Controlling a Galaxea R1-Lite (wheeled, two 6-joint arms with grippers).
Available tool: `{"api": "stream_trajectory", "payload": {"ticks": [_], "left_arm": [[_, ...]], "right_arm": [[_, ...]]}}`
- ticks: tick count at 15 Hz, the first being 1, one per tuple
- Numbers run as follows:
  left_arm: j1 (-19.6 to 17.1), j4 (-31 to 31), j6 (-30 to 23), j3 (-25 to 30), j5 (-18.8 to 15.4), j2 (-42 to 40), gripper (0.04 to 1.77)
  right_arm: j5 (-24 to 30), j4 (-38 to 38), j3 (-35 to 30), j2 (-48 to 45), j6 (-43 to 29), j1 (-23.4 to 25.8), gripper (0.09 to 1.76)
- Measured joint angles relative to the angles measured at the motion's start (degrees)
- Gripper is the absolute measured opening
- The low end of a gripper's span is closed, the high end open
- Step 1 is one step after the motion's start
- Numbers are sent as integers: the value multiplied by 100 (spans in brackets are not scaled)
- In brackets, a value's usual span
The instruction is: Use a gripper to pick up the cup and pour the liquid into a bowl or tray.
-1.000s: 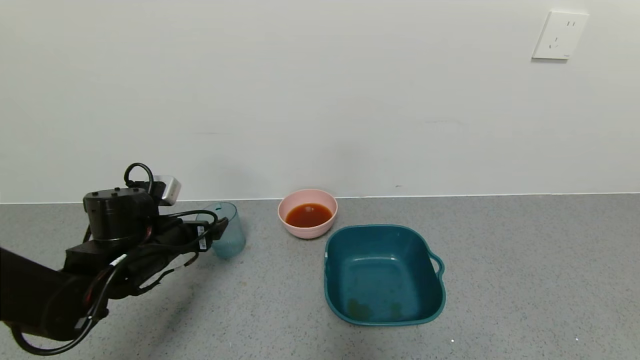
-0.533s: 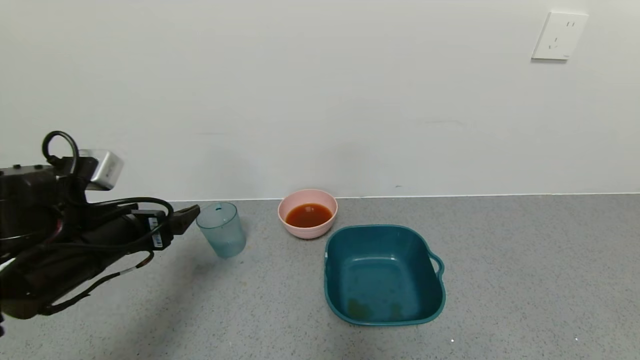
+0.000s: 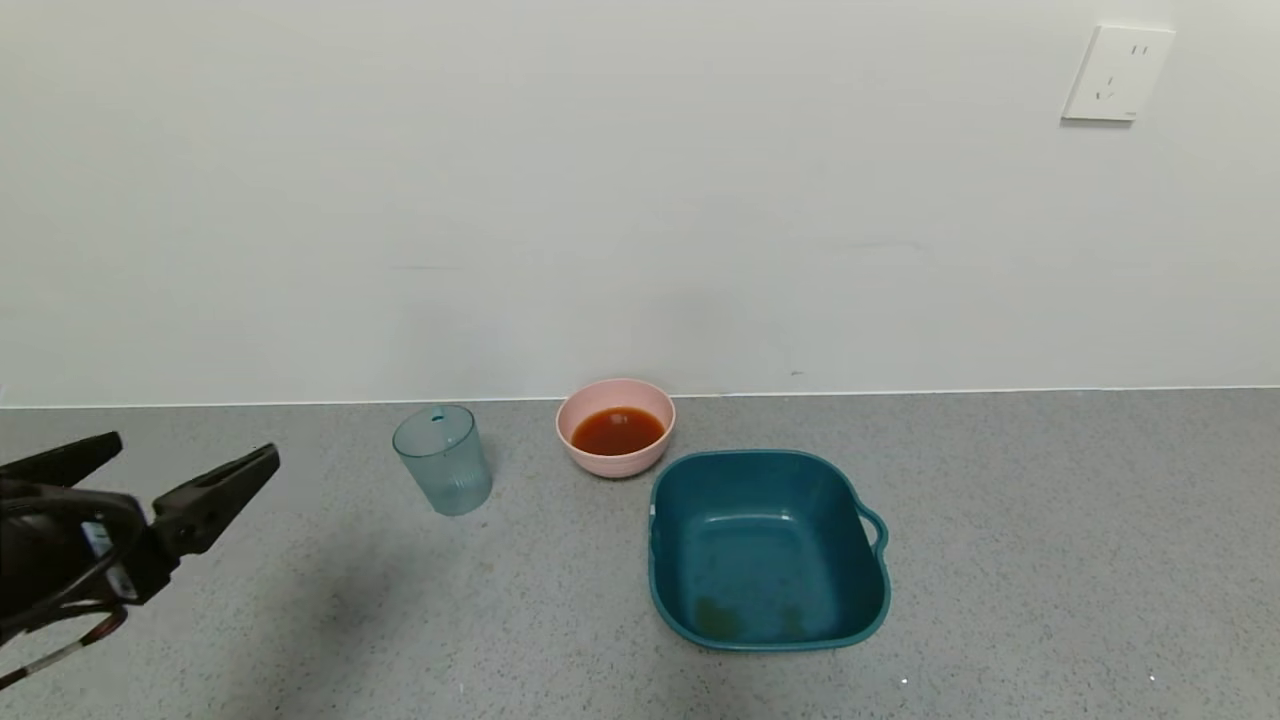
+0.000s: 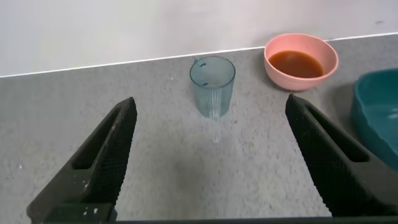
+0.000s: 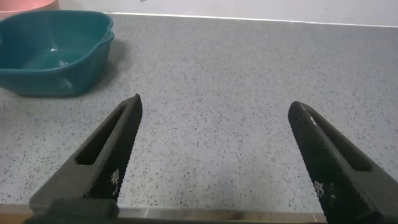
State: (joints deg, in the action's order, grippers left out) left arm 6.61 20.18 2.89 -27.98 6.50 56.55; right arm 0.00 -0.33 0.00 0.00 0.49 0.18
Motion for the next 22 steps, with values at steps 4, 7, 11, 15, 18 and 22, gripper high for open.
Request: {"api": "stream_trajectory", "payload": {"ticks": [4,7,11,15,18,22], "left_arm": [[15,-1254,46,-13,-190,-1430,171],[15,-2122,61,-51,-317,-2417,171],[-234,-2536,61,-77,-383,-3277,172],[-586,-2766,24,9,-378,-3814,172],[-663,-3056,5,83,-347,-4236,172],[-691,-3098,-9,238,-345,-4696,172]], "right_arm": [[0,0,0,0,-2,0,171],[0,-2,0,0,0,0,171],[0,0,0,0,0,0,171],[0,-2,0,0,-2,0,171],[0,-2,0,0,0,0,171],[0,0,0,0,0,0,171]]}}
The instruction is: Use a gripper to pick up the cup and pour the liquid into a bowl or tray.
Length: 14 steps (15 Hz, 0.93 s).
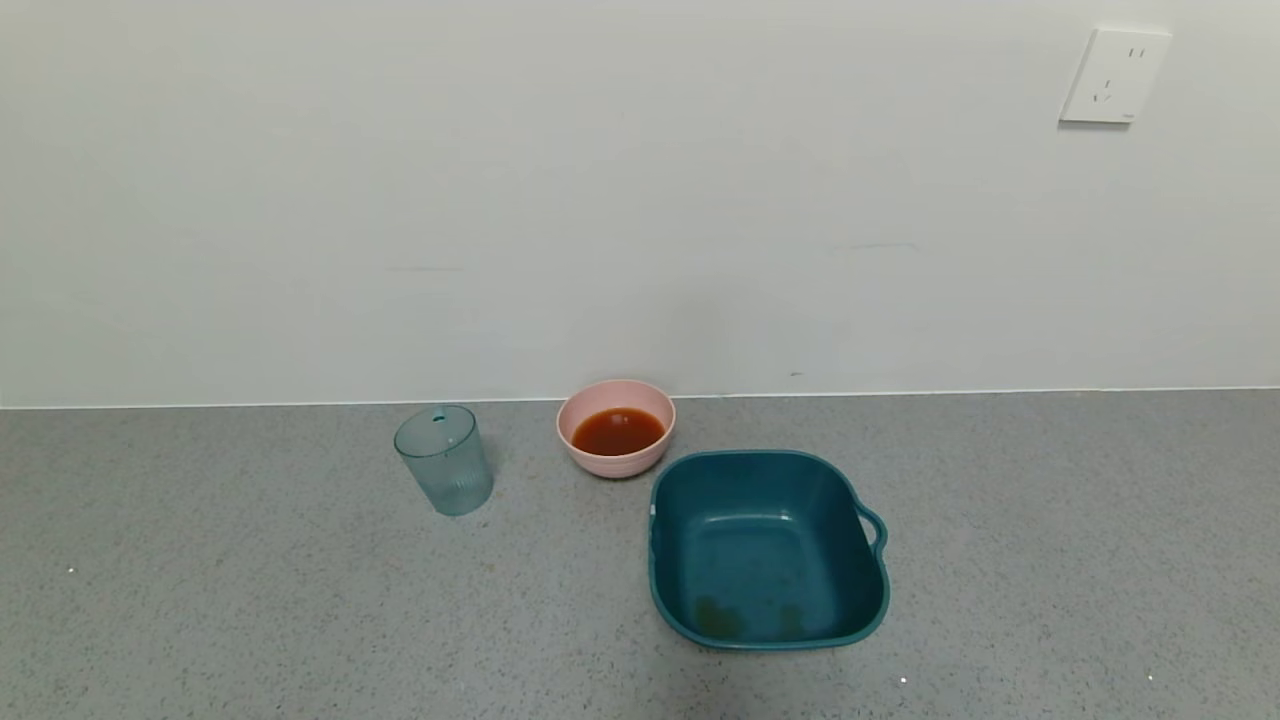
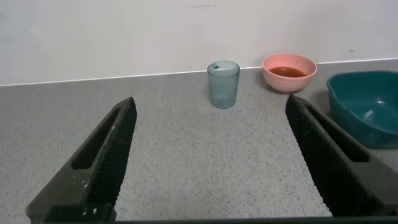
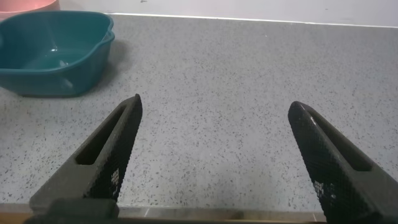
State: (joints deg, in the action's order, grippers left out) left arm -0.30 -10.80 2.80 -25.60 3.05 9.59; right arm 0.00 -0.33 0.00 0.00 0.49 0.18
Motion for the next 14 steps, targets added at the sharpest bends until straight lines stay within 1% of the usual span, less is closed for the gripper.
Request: {"api": "stream_trajectory", "payload": {"ticks": [4,6,8,11,14], "left_arm": [[21,63,-52,333,-29,-401,172],[26,140,-166,664,-46,-583,172],[30,505,-201,1012,-93,-723,172],[30,806,-207,1491,-364,-834,172],[30,1159,-196,1982,-486,-922,172]], "right_arm": [[-2,-2,0,0,2,0,171],[0,-2,0,0,0,0,171],[0,0,0,0,2,0,171],[0,0,0,0,0,0,171],[0,0,0,0,-2,0,171]]}}
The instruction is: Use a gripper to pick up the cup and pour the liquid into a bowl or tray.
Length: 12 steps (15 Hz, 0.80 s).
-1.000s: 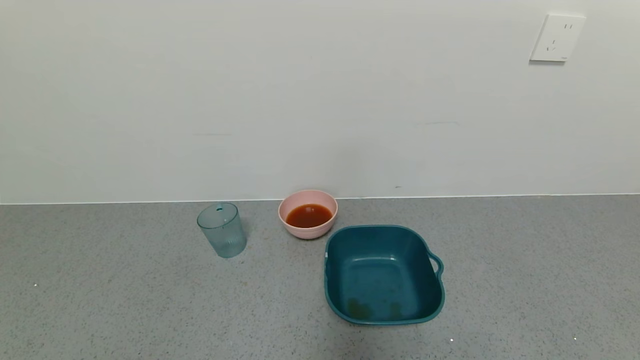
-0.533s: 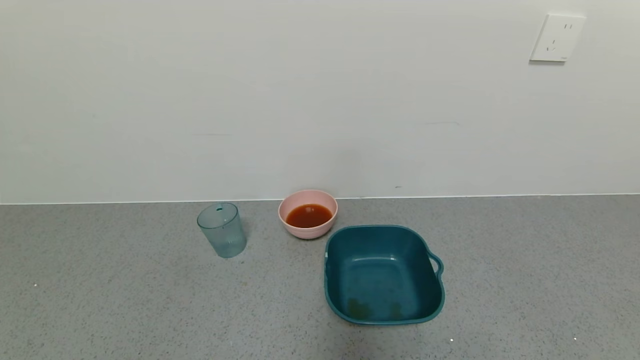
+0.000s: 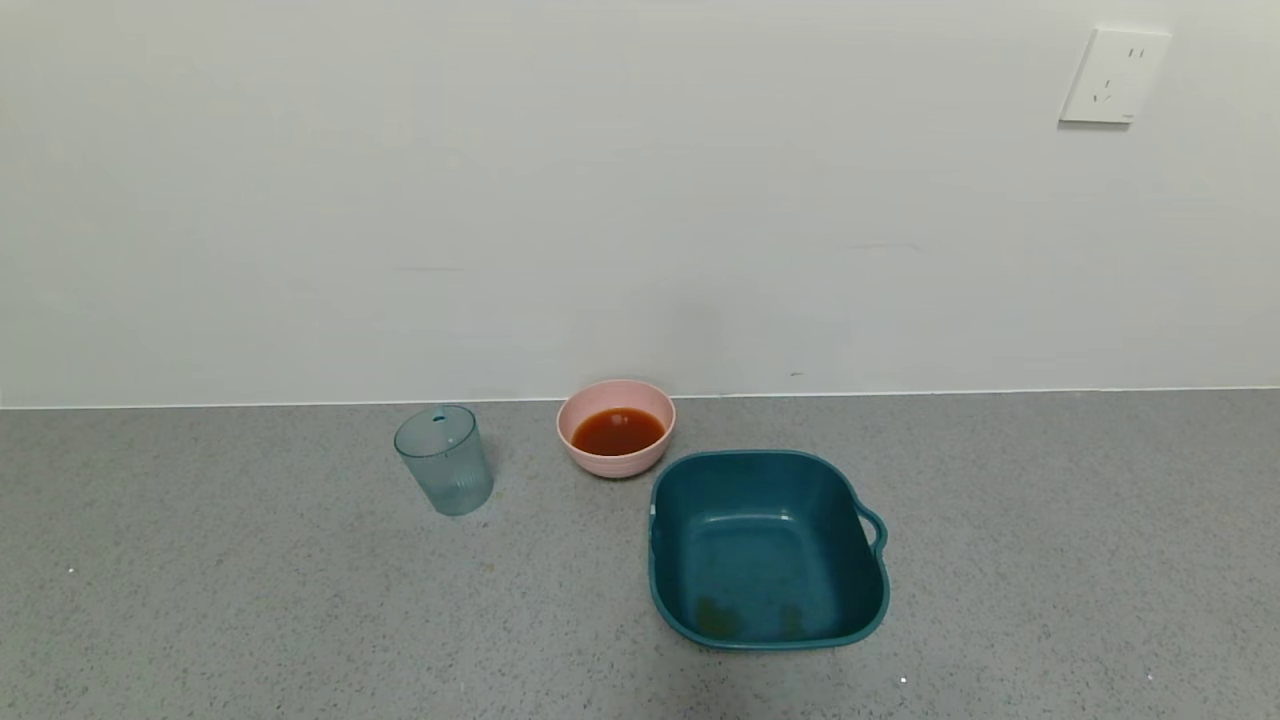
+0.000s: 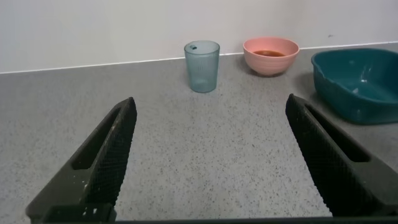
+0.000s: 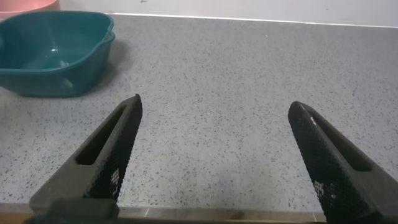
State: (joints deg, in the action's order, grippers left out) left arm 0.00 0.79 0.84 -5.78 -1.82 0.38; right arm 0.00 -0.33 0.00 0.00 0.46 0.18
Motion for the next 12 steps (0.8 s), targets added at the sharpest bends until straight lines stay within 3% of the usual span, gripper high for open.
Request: {"api": "stream_trajectory", "payload": {"ticks": [4,12], "left_arm": [[5,271,63,490,0,-13,172],[5,-112,-27,578,78,-20,172]], "right_arm": [[0,0,0,0,0,0,171],[0,0,0,0,5,0,171]]}}
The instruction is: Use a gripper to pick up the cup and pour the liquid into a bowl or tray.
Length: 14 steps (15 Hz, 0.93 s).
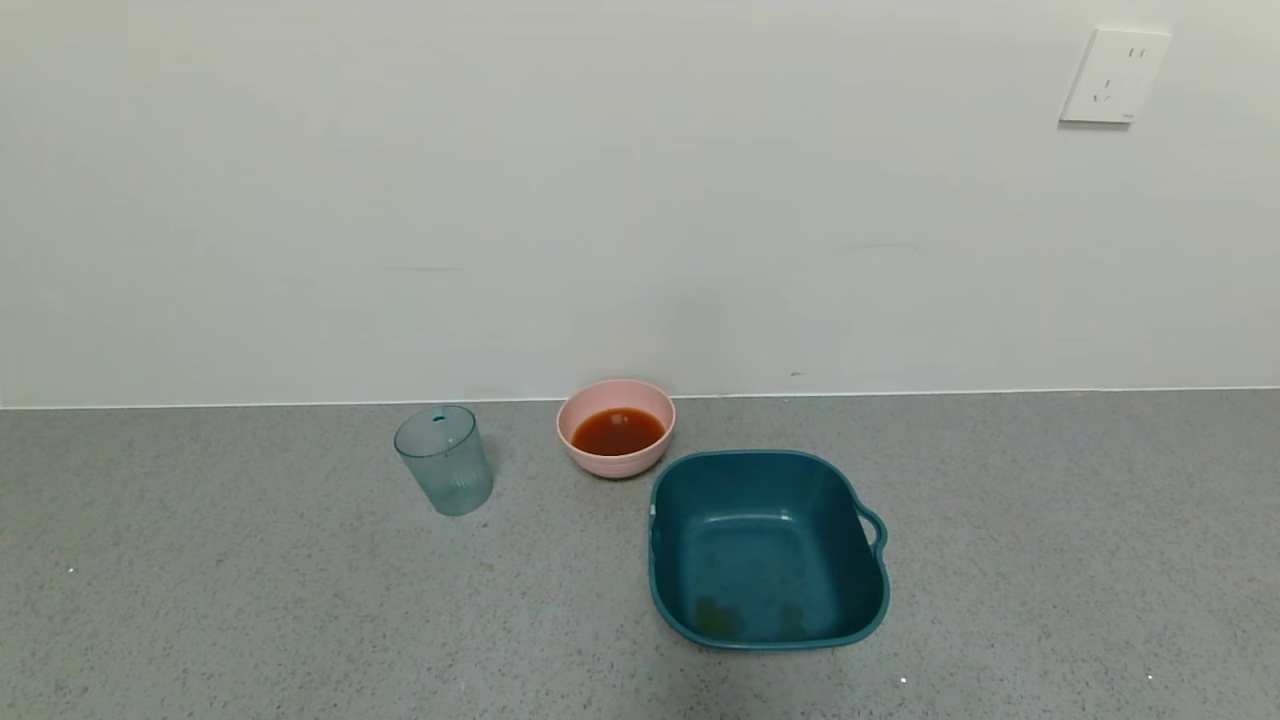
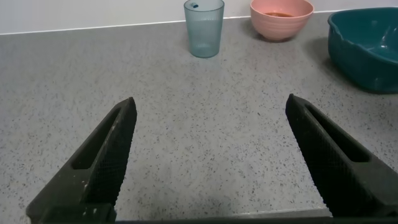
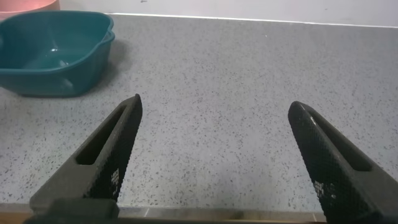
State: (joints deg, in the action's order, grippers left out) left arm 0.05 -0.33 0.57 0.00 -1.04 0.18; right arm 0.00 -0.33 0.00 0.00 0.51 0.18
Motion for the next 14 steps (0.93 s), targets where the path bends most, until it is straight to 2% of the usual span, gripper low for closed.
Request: {"api": "stream_trajectory", "payload": {"ticks": [14], "left_arm": [[-2,-2,30,0,-9,0,172]], "right_arm": [[0,2,0,0,-10,0,171]]}}
